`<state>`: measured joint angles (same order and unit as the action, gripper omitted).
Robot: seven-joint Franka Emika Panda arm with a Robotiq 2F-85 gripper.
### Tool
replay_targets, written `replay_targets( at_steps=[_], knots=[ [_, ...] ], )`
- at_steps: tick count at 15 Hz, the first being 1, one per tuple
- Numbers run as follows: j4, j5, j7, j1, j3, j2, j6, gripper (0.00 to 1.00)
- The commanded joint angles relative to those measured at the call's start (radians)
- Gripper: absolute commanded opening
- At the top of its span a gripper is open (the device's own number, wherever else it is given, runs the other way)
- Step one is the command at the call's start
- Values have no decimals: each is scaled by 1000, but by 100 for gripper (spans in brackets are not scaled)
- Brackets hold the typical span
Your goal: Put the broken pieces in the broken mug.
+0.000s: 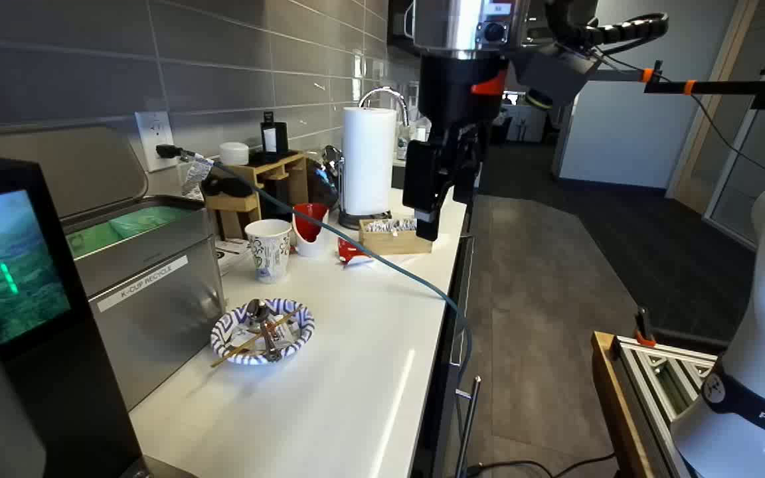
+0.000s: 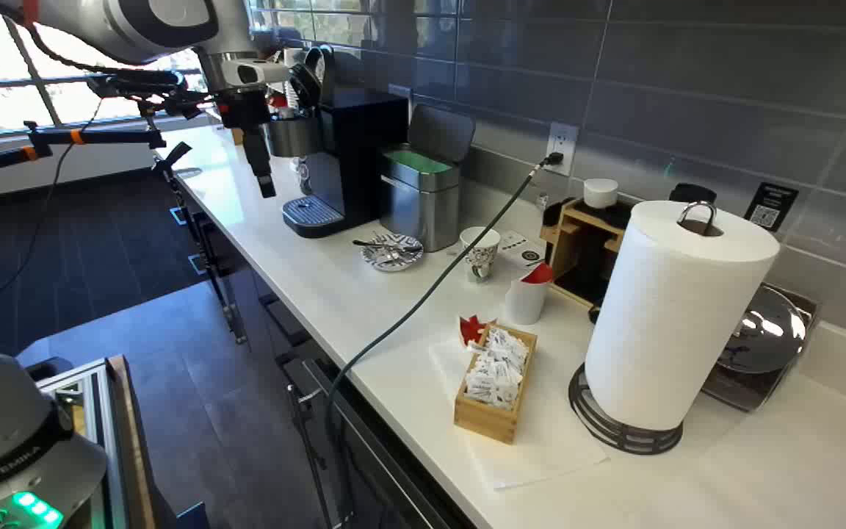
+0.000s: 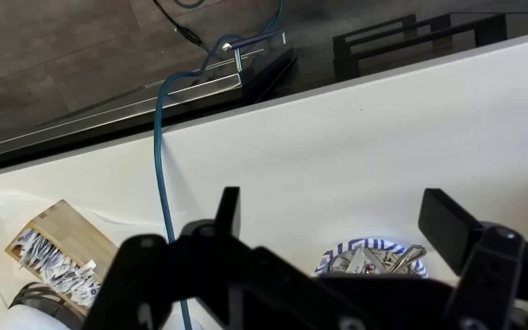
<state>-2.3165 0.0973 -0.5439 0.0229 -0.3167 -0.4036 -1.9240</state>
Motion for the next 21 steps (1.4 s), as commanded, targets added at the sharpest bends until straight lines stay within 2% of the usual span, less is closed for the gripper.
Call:
replay_targets(
  at_steps=[1, 5, 11, 18, 21],
  knots=[
    [2, 11, -10, -30, 26, 4, 3, 100],
    [-33, 7, -10, -28, 45, -15, 5, 100],
    [-200, 2, 91, 22, 195, -34, -33, 100],
    [-184, 44, -26, 213, 349, 69, 29, 100],
    [-139, 24, -104, 259, 384, 95, 64, 100]
  ],
)
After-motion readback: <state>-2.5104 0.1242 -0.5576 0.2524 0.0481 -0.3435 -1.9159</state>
